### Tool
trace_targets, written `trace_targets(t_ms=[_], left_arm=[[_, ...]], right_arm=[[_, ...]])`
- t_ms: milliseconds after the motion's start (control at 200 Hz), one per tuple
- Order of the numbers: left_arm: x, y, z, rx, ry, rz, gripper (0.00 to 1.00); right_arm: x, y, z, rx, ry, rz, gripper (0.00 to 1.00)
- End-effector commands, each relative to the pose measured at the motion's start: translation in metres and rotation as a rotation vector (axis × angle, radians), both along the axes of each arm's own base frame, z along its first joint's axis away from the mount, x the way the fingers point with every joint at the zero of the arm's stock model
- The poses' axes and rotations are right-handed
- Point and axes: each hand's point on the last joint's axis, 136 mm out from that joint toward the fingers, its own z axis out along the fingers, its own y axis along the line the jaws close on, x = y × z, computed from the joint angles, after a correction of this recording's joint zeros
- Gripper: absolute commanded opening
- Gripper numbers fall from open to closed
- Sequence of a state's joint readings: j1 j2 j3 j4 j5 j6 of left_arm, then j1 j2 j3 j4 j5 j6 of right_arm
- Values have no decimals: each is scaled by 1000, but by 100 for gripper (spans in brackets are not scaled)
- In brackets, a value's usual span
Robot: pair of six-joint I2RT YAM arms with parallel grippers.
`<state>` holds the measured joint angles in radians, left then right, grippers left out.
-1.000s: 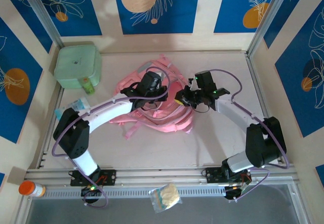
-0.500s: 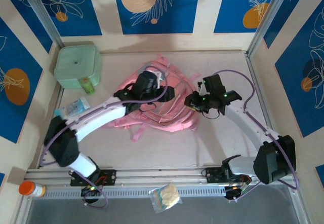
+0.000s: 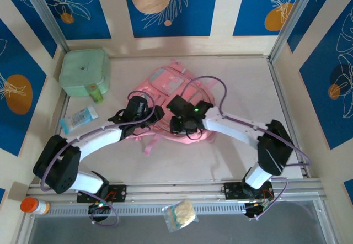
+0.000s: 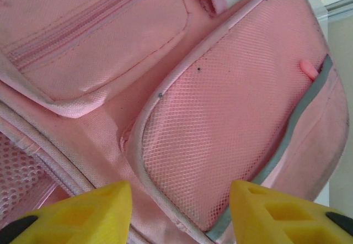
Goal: Pack the student bag
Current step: Zip the student bag at the center of the table.
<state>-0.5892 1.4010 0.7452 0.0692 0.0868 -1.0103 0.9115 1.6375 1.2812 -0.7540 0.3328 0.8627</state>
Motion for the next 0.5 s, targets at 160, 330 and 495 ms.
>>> trace_targets(t_ms=[160, 330, 495], left_arm=[[9, 0, -2, -65, -16, 45, 48], [8, 0, -8, -67, -20, 41, 48], [10, -5, -10, -82, -11, 31, 47]], right_arm=[[15, -5, -24, -130, 11, -139, 42], [8, -8, -35, -130, 36, -180, 43], [13, 9, -48, -61, 59, -143, 35]])
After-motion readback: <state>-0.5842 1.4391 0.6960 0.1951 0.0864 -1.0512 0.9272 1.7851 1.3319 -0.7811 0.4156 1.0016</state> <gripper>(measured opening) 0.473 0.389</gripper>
